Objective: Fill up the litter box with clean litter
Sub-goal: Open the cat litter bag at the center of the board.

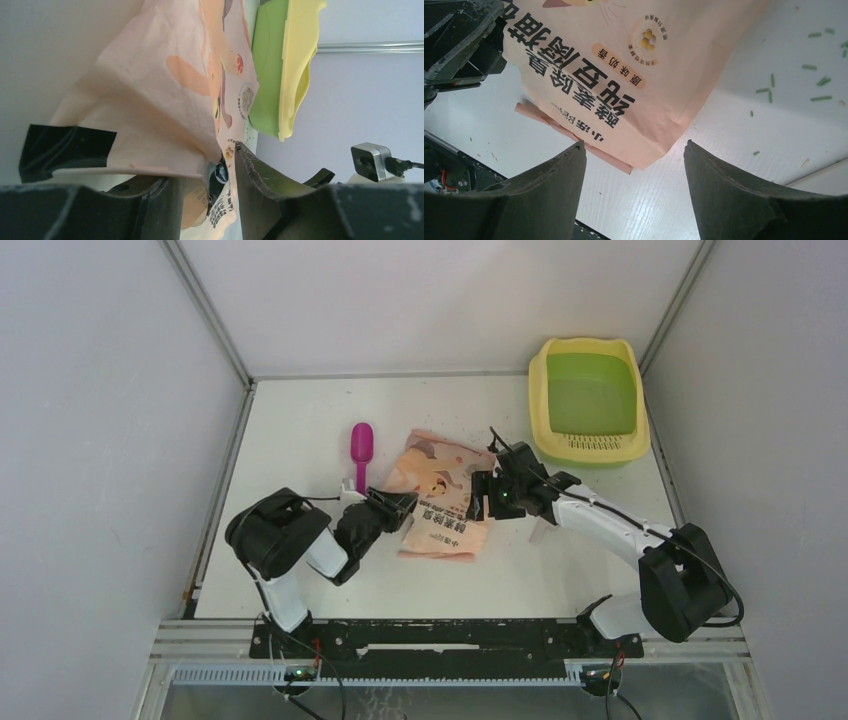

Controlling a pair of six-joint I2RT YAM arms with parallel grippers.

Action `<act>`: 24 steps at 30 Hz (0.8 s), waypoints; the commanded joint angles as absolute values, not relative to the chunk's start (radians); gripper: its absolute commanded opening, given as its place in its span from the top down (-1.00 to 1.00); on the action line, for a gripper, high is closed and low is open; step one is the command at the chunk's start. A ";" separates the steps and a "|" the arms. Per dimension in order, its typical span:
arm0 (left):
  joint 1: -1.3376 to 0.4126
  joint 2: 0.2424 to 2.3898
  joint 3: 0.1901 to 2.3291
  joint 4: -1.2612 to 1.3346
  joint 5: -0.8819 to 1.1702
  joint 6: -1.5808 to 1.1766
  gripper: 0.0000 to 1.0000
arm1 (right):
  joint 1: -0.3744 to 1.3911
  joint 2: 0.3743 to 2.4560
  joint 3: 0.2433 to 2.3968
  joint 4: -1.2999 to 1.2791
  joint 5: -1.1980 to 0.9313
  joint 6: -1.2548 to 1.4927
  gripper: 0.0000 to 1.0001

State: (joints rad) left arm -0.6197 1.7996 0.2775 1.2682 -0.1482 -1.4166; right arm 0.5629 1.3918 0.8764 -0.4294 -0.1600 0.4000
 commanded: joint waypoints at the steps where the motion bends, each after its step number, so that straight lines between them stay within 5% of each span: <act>1: -0.620 1.804 0.360 1.217 -0.173 -1.425 0.11 | 0.556 1.382 0.874 -0.398 -0.162 0.388 -0.57; 10: -0.619 1.803 0.419 1.126 -0.224 -1.395 0.09 | 0.544 1.373 0.861 -0.401 -0.175 0.384 -0.57; 17: -0.612 1.797 0.499 0.941 -0.232 -1.364 0.76 | 0.542 1.353 0.846 -0.409 -0.175 0.380 -0.57; 24: -0.603 1.725 0.533 0.847 -0.243 -1.284 1.00 | 0.531 1.319 0.827 -0.421 -0.163 0.377 -0.57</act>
